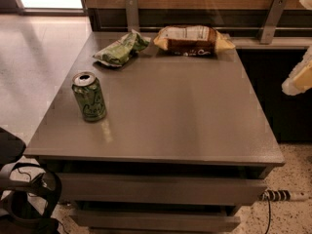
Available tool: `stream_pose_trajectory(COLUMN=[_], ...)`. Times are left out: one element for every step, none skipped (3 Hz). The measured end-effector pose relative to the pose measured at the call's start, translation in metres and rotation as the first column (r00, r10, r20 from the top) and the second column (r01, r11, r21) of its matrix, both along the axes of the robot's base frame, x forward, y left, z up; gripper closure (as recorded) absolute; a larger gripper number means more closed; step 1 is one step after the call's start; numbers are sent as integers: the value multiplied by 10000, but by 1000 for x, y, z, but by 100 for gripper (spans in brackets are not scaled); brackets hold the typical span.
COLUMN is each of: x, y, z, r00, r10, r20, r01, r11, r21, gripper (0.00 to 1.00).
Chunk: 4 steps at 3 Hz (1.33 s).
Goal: Move brown chip bag near green can
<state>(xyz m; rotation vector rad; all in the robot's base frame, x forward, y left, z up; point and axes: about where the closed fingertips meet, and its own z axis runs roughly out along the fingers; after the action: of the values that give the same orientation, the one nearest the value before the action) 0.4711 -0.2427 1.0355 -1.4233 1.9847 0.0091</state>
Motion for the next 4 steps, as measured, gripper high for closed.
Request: stream_pose_trajectory(x=[1,30,66,103], y=[0,8,23,34], z=[0,-5,-19,-42], r00=[10000,9996,9964,9877], r10=[-9,-241,-594,-871], r20=[5,130,602,1297], r01=[9,251,684,1072], r11=[10000,9962,9844,9817], r21=[-30,-829,-1618,-1571], gripper=[0,0,0,0])
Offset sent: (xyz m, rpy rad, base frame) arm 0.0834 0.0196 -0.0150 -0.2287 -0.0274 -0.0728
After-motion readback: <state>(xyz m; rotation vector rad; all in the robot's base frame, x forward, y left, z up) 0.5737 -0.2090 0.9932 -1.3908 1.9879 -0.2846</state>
